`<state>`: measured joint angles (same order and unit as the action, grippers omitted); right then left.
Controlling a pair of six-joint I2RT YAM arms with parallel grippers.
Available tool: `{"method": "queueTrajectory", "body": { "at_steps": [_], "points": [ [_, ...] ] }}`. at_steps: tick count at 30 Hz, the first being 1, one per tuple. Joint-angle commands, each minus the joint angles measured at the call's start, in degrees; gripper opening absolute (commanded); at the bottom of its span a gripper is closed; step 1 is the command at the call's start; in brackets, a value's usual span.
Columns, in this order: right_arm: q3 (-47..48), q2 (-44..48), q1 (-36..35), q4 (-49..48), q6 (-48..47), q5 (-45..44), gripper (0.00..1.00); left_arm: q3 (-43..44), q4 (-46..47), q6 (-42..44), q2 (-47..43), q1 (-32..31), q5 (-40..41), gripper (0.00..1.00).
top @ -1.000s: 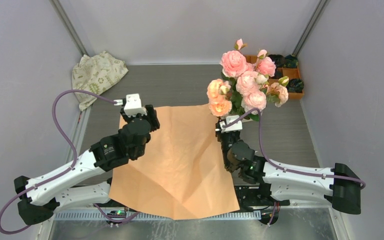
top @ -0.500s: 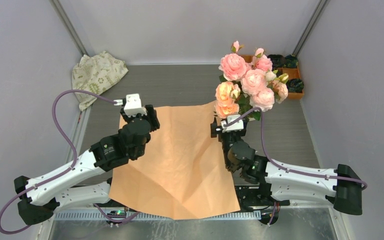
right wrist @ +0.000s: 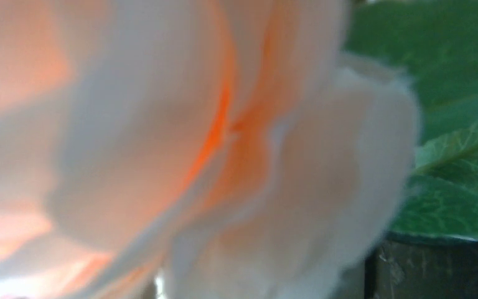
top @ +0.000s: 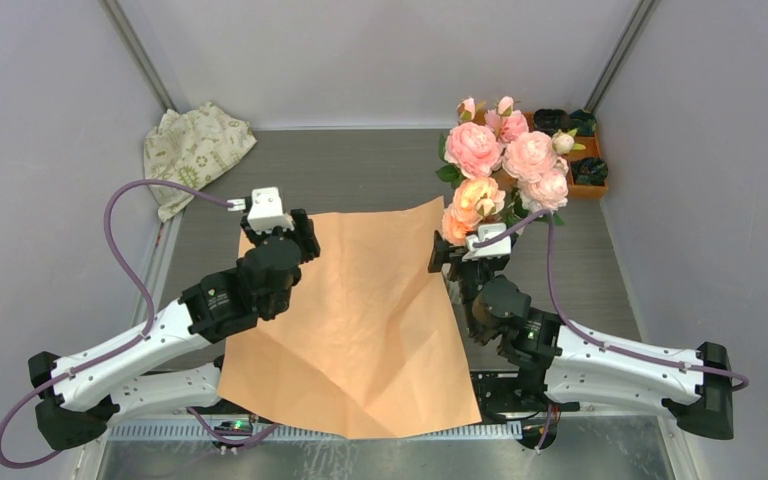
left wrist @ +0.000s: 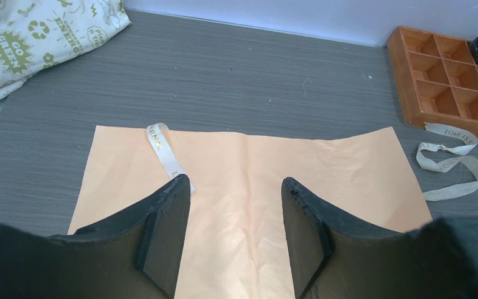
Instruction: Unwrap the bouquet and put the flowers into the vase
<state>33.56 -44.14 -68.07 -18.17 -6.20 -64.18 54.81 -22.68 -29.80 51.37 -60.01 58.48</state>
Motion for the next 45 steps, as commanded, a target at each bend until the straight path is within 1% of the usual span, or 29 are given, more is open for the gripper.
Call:
{"method": "queueTrajectory", "body": {
  "at_steps": [1,9,15,28,35,42,45],
  "points": [
    [2.77,2.07,-0.28,5.25,5.48,1.7,0.85,-0.23,3.69,-0.42,-0.52,-0.19,1.48,0.57],
    [3.21,3.79,-1.29,9.53,7.86,5.25,0.82,-1.11,4.21,-0.42,-1.18,-0.14,1.64,0.57],
    [4.78,4.38,-2.87,13.84,11.72,6.94,0.79,-1.51,3.97,-0.6,-1.69,-0.15,2.03,0.57],
    [5.82,5.56,-8.58,14.99,12.5,2.21,0.76,-2.34,4.52,-0.61,-2.07,-0.12,2.32,0.57],
    [6.25,5.56,-13.59,15.79,13.15,-1.56,0.76,-2.76,4.6,-0.59,-2.48,-0.19,2.6,0.58],
    [7.22,4.63,-18.17,14.55,11.26,-5.27,0.75,-2.86,4.89,-0.49,-2.08,-0.19,2.52,0.58],
    [7.45,4.43,-19.52,14.22,10.88,-5.17,0.75,-2.91,4.87,-0.5,-2.21,-0.13,2.52,0.58]
  ]
}}
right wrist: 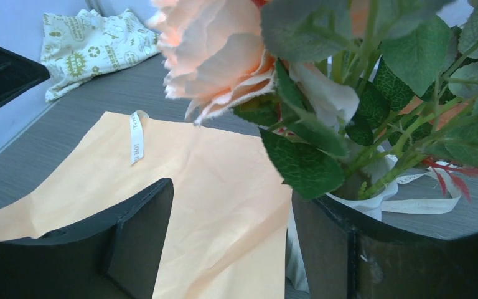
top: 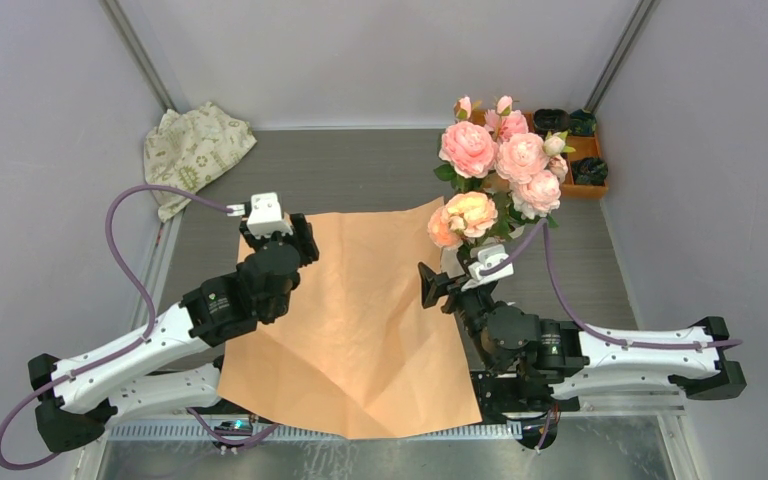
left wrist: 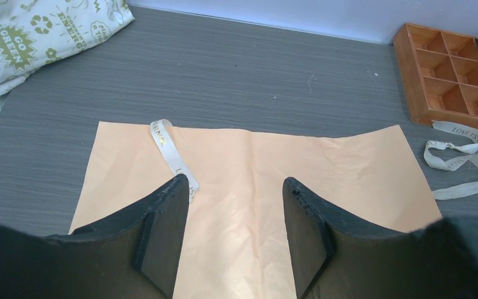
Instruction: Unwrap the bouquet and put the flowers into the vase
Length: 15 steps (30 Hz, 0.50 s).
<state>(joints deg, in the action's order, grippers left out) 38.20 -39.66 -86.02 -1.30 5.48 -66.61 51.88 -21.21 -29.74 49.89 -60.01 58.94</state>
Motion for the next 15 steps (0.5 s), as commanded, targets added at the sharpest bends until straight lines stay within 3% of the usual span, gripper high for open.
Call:
{"method": "queueTrajectory", "body": {
  "at_steps": [1,15],
  "points": [
    [2.94,-0.06,-2.05,-2.61,-0.8,-2.44,0.74,-0.02,3.37,-0.58,-0.75,-0.13,2.12,0.58],
    [14.31,-11.14,-12.09,0.86,-3.73,5.59,0.75,-0.12,3.64,-0.4,-1.32,-0.13,1.97,0.58]
  ]
}}
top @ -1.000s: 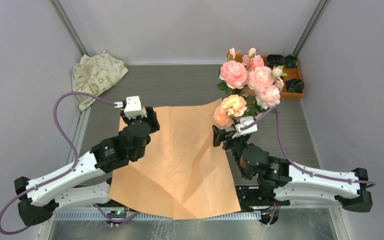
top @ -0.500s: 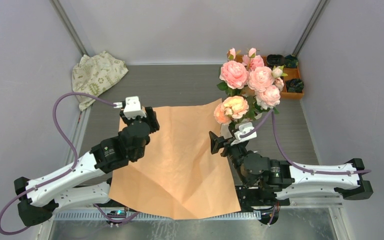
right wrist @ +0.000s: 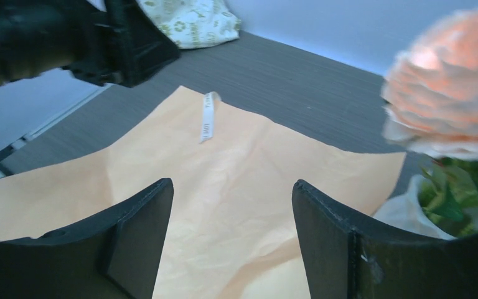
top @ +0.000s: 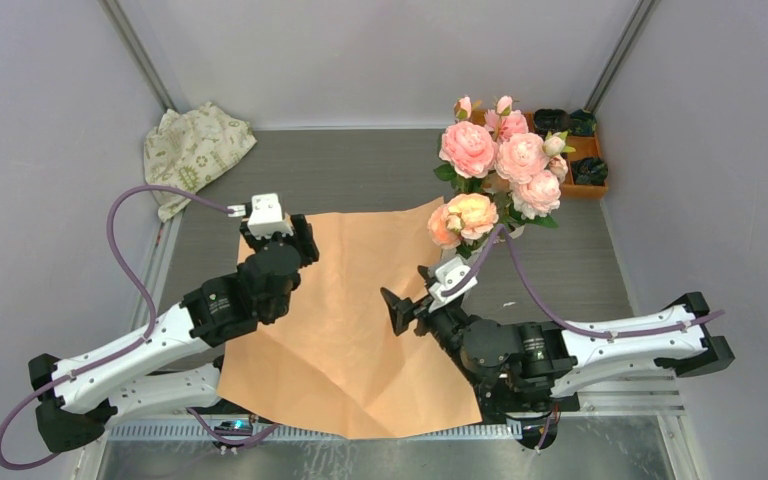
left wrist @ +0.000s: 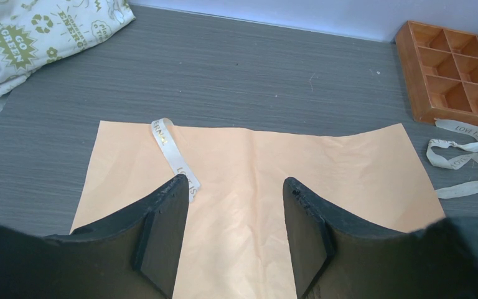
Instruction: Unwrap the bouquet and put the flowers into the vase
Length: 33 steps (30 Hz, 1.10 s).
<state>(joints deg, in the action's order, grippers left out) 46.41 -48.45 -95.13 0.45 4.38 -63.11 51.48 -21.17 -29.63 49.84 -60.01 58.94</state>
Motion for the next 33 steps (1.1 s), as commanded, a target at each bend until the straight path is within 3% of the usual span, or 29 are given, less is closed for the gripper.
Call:
{"method": "queueTrajectory", "body": {
  "at_steps": [1,9,18,24,28,33],
  "points": [
    [7.19,-3.37,-4.05,-1.89,-3.83,1.78,0.76,0.28,3.66,-0.51,-1.38,-0.14,1.91,0.58],
    [21.31,-12.62,-9.06,-10.85,-23.09,-4.47,0.77,-0.06,3.49,-0.38,-2.78,-0.17,1.71,0.58],
    [33.61,-18.58,-9.09,-38.18,-57.11,-5.5,0.79,-0.42,3.26,-0.14,-4.26,-0.13,1.84,0.58],
    [40.78,-22.91,-9.1,-65.08,-84.57,-3.93,0.82,-0.54,3.33,-0.02,-5.02,-0.18,1.88,0.58],
    [46.88,-24.18,-9.02,-74.4,-97.34,-2.46,0.81,-0.27,3.44,0.14,-4.84,-0.16,1.8,0.58],
    [52.75,-22.97,-9.0,-81.03,-106.63,-0.89,0.81,0.17,3.64,0.75,-4.43,-0.12,1.62,0.58]
  ]
}}
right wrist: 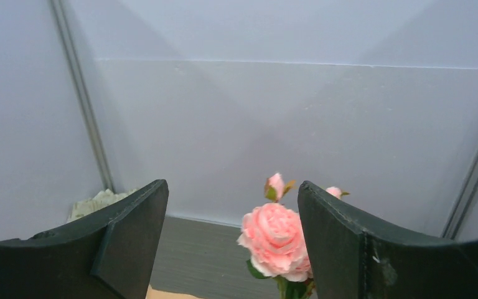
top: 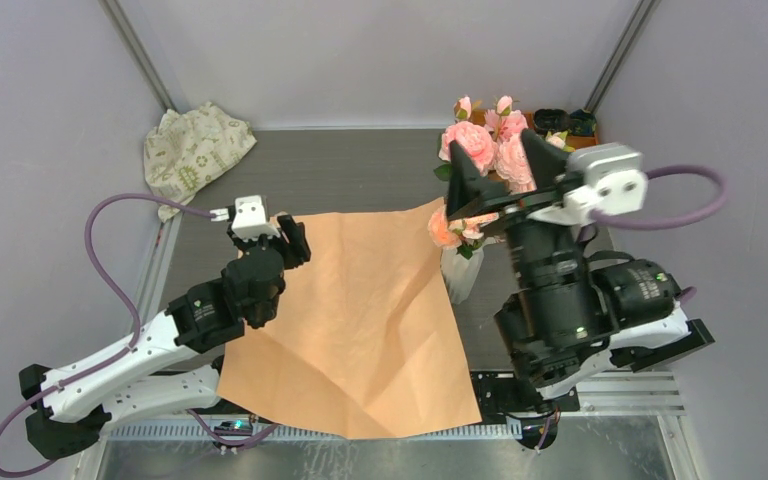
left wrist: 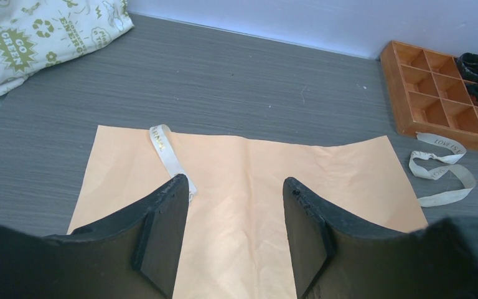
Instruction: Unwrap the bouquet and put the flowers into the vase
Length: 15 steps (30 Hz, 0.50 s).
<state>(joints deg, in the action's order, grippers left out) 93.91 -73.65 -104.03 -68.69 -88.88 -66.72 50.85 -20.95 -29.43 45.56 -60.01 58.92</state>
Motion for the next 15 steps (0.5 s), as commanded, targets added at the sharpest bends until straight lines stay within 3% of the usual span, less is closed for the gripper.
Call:
{"method": "queueTrajectory", "body": {
  "at_steps": [1,8,15],
  "points": [
    [5.74,2.87,-0.1,-12.41,-14.38,2.95,0.81,0.87,3.41,0.6,-0.15,-0.12,1.64,0.58],
    [7.79,8.22,3.12,-13.76,-16.85,-0.27,0.86,1.05,3.69,0.6,0.15,-0.18,1.25,0.58],
    [12.54,7.38,22.47,-13.75,-18.43,-5.43,0.88,1.66,4.2,0.62,1.68,-0.11,0.4,0.58]
  ]
}}
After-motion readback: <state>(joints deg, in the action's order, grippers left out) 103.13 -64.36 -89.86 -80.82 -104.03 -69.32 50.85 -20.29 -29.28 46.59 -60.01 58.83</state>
